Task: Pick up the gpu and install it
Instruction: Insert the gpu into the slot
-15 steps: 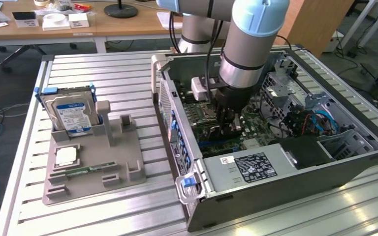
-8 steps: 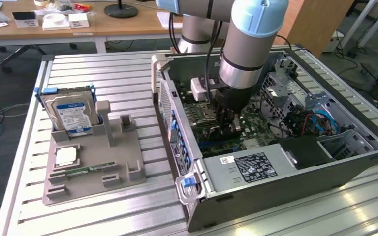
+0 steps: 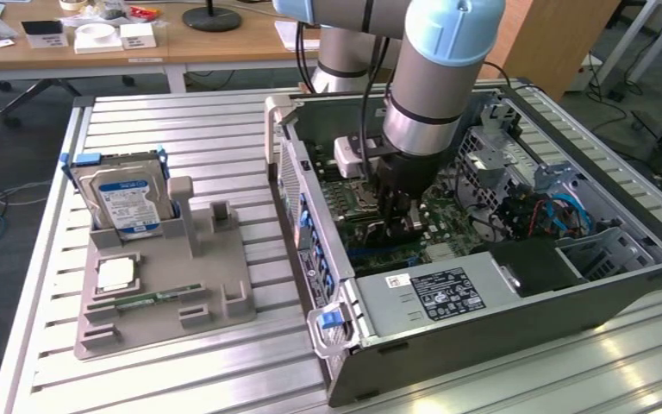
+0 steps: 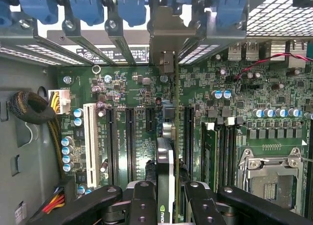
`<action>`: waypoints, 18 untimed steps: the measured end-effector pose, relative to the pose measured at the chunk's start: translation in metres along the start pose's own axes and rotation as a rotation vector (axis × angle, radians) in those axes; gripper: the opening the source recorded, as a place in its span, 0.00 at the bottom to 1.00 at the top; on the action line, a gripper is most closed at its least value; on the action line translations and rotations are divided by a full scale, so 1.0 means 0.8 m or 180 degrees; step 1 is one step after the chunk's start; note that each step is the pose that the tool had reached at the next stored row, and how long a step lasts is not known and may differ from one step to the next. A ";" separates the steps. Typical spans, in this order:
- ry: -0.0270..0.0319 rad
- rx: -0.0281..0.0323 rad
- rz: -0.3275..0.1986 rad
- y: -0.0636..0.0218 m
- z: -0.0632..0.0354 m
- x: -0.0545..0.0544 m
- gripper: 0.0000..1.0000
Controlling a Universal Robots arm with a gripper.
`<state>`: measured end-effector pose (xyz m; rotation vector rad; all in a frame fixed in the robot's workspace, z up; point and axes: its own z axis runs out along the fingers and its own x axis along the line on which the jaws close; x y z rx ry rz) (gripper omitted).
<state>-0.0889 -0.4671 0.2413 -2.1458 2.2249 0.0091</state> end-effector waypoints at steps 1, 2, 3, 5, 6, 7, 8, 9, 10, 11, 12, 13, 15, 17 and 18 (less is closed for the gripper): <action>-0.0005 0.0001 -0.0001 0.000 0.000 0.000 0.27; -0.0005 0.0001 -0.0001 0.000 0.000 0.000 0.27; -0.0004 0.0001 -0.0001 0.000 0.000 0.000 0.27; -0.0001 0.0000 -0.0001 0.000 -0.001 0.000 0.27; -0.0001 0.0000 -0.0001 0.000 -0.001 0.000 0.27; -0.0001 0.0000 -0.0001 0.000 -0.001 0.000 0.27; -0.0001 0.0000 -0.0002 0.000 -0.001 0.000 0.27; -0.0001 0.0000 -0.0002 0.000 0.000 0.000 0.27; -0.0001 0.0000 -0.0002 0.000 0.001 0.000 0.27; -0.0002 0.0001 -0.0002 0.000 0.002 0.000 0.27; -0.0001 0.0001 -0.0002 0.000 0.003 0.000 0.27; 0.0000 0.0000 -0.0002 0.000 0.003 0.000 0.27; 0.0001 0.0000 -0.0002 0.000 0.004 0.000 0.27; -0.0001 0.0001 -0.0002 0.000 0.004 0.000 0.27; -0.0001 0.0000 -0.0002 0.000 0.004 0.000 0.27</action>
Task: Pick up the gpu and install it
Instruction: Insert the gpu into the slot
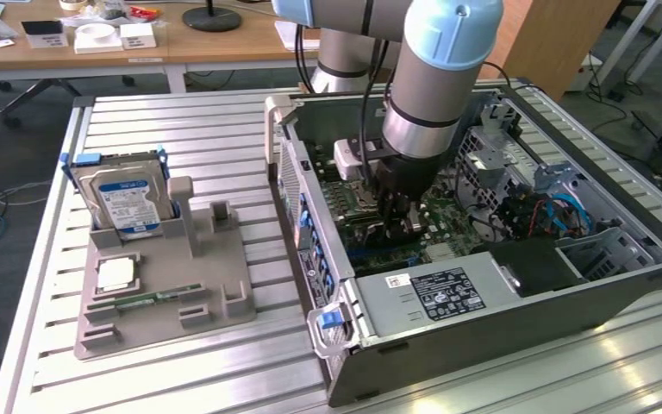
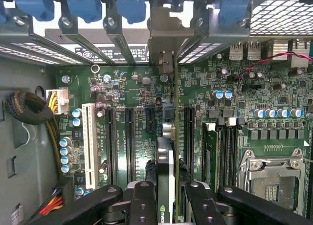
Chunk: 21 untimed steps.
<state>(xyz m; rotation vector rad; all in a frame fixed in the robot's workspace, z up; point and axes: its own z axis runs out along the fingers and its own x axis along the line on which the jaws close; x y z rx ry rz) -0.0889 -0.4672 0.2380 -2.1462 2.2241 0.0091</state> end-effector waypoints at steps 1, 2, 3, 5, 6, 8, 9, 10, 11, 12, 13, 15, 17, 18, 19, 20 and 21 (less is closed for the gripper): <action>0.0000 0.0000 0.0000 0.000 0.000 0.000 0.27; 0.0000 0.0000 0.0000 0.000 0.000 0.000 0.27; 0.0000 0.0000 0.0000 0.000 0.000 0.000 0.27; 0.0000 0.0000 0.0000 0.000 0.000 0.000 0.27; 0.0000 0.0000 0.0000 0.000 0.000 0.000 0.27; 0.0000 0.0000 0.0000 0.000 0.000 0.000 0.27; 0.0000 0.0000 0.0000 0.000 0.000 0.000 0.27; 0.0000 0.0000 0.0000 0.000 0.000 0.000 0.27; 0.0000 0.0000 0.0000 0.000 0.000 0.000 0.27; 0.0000 0.0000 0.0000 0.000 0.000 0.000 0.27; 0.0000 0.0000 0.0000 0.000 0.000 0.000 0.27; 0.0000 0.0000 0.0000 0.000 0.000 0.000 0.27; 0.0000 0.0000 0.0000 0.000 0.000 0.000 0.27; -0.0002 0.0000 0.0000 0.000 0.000 0.000 0.28; -0.0002 0.0000 0.0000 0.000 0.000 0.000 0.28; -0.0002 0.0001 0.0000 0.000 0.000 0.000 0.34; -0.0001 0.0000 0.0000 0.000 0.000 0.000 0.34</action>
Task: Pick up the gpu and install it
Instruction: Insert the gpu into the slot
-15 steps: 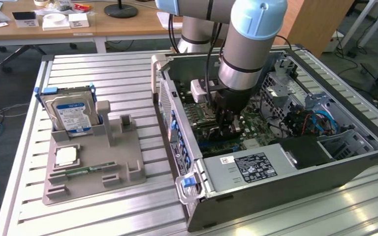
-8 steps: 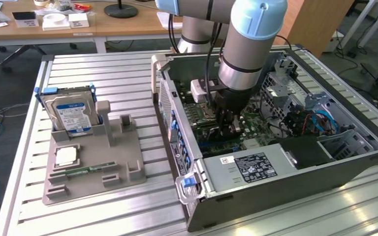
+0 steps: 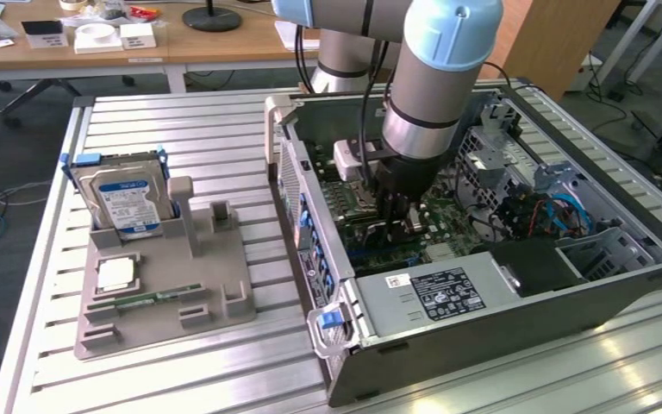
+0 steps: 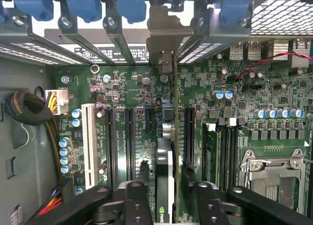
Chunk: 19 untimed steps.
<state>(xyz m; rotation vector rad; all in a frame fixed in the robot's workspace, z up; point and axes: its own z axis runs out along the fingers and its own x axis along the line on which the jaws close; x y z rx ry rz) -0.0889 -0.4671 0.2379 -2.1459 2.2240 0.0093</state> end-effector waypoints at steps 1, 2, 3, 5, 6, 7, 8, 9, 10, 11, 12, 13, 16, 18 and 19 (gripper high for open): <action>0.0001 0.0000 0.0000 0.000 0.000 0.000 0.40; 0.0001 0.0000 0.0000 0.000 0.000 0.000 0.40; 0.0000 0.0000 0.0000 0.000 0.000 0.000 0.40; 0.0001 0.0000 0.0000 0.000 -0.003 0.000 0.40; 0.0001 0.0000 -0.0001 0.000 -0.006 -0.001 0.40; 0.0001 0.0000 -0.0001 0.000 -0.009 -0.001 0.40; 0.0001 0.0000 -0.0001 -0.001 -0.012 -0.001 0.40; 0.0001 0.0000 0.0000 -0.001 -0.015 -0.001 0.40; 0.0000 0.0000 0.0000 -0.001 -0.017 -0.002 0.40; 0.0000 0.0000 0.0000 -0.001 -0.018 -0.002 0.40; 0.0000 0.0000 0.0001 0.000 -0.017 -0.003 0.40; 0.0000 0.0000 0.0001 0.000 -0.018 -0.003 0.40; 0.0000 0.0000 -0.0001 -0.001 -0.018 -0.004 0.40; 0.0001 0.0000 0.0000 -0.001 -0.018 -0.005 0.40; 0.0001 0.0000 0.0000 0.000 -0.018 -0.005 0.40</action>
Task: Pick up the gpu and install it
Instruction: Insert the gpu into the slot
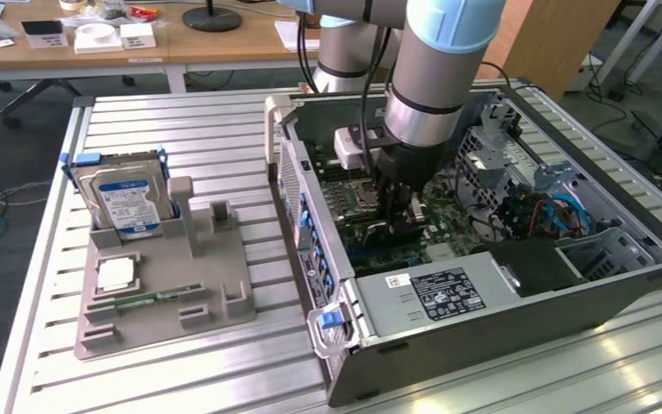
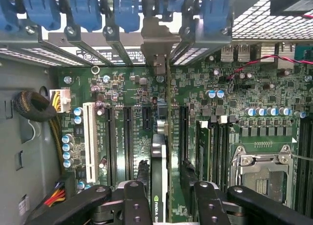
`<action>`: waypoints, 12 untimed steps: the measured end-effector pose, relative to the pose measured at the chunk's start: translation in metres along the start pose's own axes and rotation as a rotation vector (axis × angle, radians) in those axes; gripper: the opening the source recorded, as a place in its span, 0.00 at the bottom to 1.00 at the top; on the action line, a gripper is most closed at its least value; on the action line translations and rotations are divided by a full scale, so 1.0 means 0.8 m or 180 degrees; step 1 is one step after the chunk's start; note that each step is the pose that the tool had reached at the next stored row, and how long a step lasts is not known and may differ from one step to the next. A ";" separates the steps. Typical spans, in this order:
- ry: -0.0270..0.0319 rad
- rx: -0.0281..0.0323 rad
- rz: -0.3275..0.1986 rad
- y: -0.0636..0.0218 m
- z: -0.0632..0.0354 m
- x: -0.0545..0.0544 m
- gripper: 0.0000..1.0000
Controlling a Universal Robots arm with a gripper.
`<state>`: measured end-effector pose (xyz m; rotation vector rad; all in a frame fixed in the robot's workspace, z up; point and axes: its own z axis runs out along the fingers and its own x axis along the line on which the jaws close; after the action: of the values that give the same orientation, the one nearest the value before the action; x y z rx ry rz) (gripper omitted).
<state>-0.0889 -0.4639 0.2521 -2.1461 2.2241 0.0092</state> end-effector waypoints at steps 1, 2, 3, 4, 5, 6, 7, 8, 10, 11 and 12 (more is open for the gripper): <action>0.0000 0.0000 0.0000 0.000 0.000 0.000 0.40; 0.0000 0.0000 0.0000 0.000 0.000 0.000 0.40; 0.0000 0.0000 0.0000 0.000 0.000 0.000 0.40; 0.0000 0.0000 0.0000 0.000 0.000 0.000 0.40; 0.0000 0.0000 0.0000 0.000 0.000 0.000 0.40; 0.0000 0.0000 0.0000 0.000 0.000 0.000 0.40; 0.0000 0.0000 0.0000 0.000 0.000 0.000 0.40; 0.0000 0.0000 0.0000 0.000 0.000 0.000 0.39; 0.0001 0.0000 0.0000 0.000 0.000 0.000 0.33; 0.0002 0.0000 0.0000 0.000 0.000 0.000 0.27; 0.0001 0.0000 0.0000 0.000 0.000 0.000 0.27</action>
<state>-0.0889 -0.4639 0.2522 -2.1464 2.2242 0.0090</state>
